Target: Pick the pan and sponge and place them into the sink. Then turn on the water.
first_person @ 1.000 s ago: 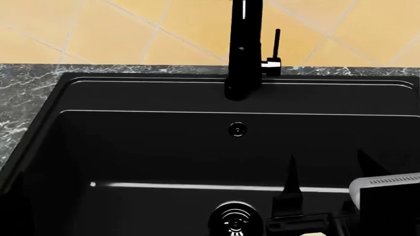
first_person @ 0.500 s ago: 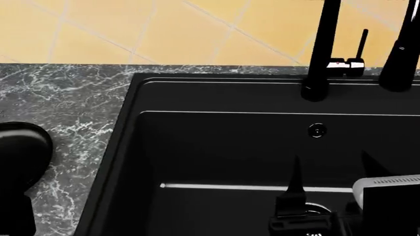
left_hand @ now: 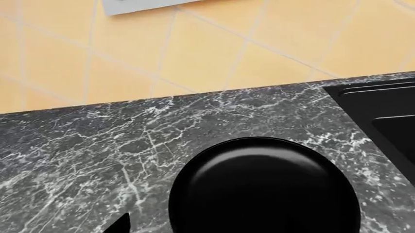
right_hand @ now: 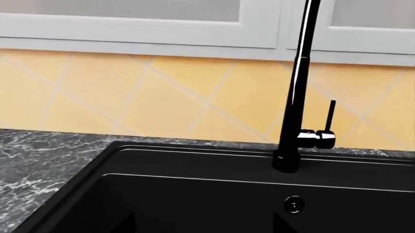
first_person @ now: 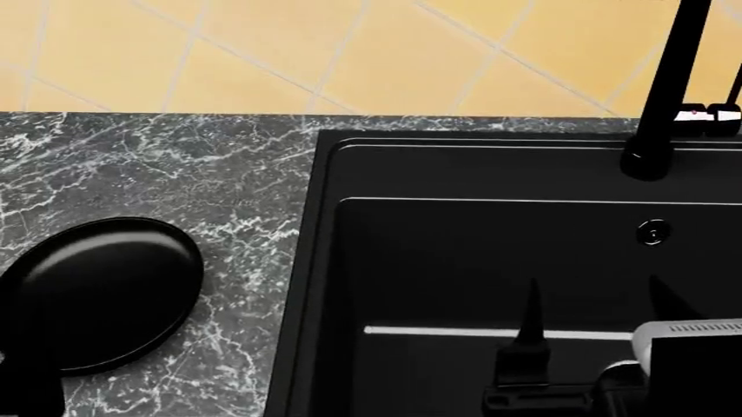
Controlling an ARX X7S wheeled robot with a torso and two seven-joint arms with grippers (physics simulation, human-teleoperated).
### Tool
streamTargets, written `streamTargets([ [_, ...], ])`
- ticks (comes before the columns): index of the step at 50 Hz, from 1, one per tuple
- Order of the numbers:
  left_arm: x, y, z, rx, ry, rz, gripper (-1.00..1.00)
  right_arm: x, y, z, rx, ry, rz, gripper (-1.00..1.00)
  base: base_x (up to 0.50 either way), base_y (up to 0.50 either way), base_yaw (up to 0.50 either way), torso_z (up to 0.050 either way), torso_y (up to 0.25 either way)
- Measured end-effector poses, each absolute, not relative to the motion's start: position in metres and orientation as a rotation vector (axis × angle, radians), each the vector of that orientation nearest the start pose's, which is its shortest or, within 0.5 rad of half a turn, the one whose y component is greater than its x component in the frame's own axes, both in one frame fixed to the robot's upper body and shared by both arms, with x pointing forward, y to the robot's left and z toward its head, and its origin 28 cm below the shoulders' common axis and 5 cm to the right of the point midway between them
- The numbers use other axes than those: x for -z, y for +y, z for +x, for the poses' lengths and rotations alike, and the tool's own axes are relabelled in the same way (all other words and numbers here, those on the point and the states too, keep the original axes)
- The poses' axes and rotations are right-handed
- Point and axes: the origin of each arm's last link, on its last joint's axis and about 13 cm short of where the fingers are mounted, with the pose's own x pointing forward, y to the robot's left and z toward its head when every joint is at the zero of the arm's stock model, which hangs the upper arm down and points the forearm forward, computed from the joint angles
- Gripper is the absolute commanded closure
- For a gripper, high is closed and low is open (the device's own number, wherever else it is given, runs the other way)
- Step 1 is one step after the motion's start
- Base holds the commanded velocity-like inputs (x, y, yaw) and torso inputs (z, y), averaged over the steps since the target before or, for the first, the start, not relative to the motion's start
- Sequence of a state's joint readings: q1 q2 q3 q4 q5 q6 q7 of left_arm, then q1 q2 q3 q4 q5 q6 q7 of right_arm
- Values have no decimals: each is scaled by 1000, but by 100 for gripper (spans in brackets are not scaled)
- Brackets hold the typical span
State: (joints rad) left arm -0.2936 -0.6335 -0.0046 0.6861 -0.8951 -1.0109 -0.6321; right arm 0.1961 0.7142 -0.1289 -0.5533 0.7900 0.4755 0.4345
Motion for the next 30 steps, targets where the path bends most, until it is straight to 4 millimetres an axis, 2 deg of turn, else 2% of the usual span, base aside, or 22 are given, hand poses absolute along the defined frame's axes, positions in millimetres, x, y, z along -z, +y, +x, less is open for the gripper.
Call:
streamTargets([
  [17,-177,268,198,-24,200,192,-100,-153,-163,214,-49,-44,-51,-100,0,0,0,0,0],
  [30,-198,278,177,96,313,275,-100,-154,-163,212,-60,-34,-66,-100,0,0,0,0,0],
])
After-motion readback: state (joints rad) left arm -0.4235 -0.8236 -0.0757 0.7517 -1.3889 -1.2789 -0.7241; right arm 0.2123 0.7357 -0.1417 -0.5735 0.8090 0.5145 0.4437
